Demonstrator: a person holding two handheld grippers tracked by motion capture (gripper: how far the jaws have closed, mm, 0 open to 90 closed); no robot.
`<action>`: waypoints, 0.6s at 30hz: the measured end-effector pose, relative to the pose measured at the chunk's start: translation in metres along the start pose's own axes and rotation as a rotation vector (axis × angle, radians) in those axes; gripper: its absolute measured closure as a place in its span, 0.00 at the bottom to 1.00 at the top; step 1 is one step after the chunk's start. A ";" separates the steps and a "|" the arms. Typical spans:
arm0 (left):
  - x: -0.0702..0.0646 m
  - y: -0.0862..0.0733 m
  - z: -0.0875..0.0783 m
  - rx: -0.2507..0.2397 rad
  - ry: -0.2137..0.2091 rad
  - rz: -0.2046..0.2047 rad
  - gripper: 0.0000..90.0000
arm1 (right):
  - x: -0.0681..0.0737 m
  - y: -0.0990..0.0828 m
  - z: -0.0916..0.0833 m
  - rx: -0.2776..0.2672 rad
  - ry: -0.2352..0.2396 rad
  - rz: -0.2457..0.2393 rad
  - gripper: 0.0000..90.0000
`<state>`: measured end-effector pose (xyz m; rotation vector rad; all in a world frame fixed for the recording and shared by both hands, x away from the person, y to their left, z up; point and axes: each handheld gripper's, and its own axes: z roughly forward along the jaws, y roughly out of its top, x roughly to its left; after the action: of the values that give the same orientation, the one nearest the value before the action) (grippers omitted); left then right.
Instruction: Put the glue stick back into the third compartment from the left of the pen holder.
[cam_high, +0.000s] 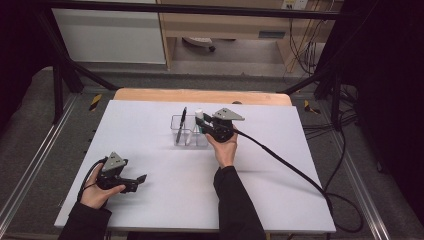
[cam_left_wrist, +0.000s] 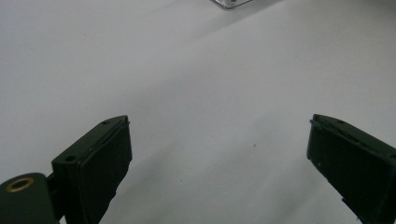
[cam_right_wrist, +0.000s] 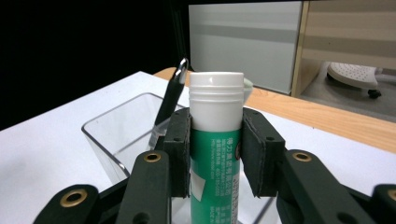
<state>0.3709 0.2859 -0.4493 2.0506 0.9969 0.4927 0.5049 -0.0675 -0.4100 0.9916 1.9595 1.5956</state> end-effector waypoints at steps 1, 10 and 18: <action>0.000 0.000 0.000 0.000 0.001 0.000 0.07 | 0.000 -0.001 0.000 0.009 -0.001 -0.004 0.73; 0.000 0.000 0.001 0.003 0.000 0.003 0.07 | 0.002 -0.002 -0.004 0.090 -0.003 -0.018 0.56; -0.001 0.000 0.001 0.007 -0.003 0.002 0.07 | 0.000 0.019 -0.026 0.156 -0.004 -0.019 0.25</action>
<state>0.3709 0.2850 -0.4498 2.0580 0.9961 0.4883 0.4911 -0.0834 -0.3851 1.0311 2.1103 1.4473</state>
